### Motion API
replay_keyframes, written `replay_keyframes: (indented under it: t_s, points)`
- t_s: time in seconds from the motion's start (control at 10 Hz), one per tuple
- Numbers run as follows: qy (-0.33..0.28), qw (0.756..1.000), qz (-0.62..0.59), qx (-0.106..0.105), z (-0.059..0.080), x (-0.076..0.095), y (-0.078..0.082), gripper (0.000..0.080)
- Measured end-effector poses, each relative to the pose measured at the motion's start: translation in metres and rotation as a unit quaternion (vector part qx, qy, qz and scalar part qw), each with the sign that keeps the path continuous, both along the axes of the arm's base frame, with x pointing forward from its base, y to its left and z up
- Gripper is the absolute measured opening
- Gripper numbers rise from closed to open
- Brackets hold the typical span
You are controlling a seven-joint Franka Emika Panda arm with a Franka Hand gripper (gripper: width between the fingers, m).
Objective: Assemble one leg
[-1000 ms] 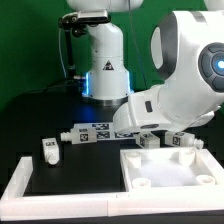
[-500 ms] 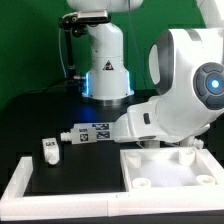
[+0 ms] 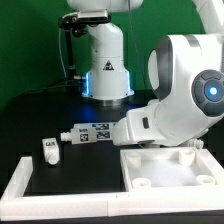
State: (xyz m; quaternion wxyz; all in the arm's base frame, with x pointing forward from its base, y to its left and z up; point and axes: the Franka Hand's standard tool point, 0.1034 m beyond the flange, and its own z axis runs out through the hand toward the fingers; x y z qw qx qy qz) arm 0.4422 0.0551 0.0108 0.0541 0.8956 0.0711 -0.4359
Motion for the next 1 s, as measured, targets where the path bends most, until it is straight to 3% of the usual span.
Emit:
replay_keyframes:
  t_s: [0.1,0.2,0.3,0.5,0.7,0.8,1.0]
  points:
    - [0.001,1.000,0.000,0.000,0.000,0.000,0.000,0.0398]
    - [0.000,1.000,0.000,0.000,0.000,0.000,0.000,0.0285]
    - [0.016,1.000,0.003,0.005,0.009,0.001,-0.003,0.0285]
    - [-0.011,1.000,-0.004,0.012,0.048,0.040,-0.005,0.0285]
    - [-0.046,0.999,-0.002,0.019,0.067,0.052,-0.003,0.0285]
    - [-0.102,0.994,0.006,0.027,0.063,0.056,-0.002,0.0285]
    - [-0.151,0.988,0.007,0.036,0.065,0.054,-0.003,0.0285]
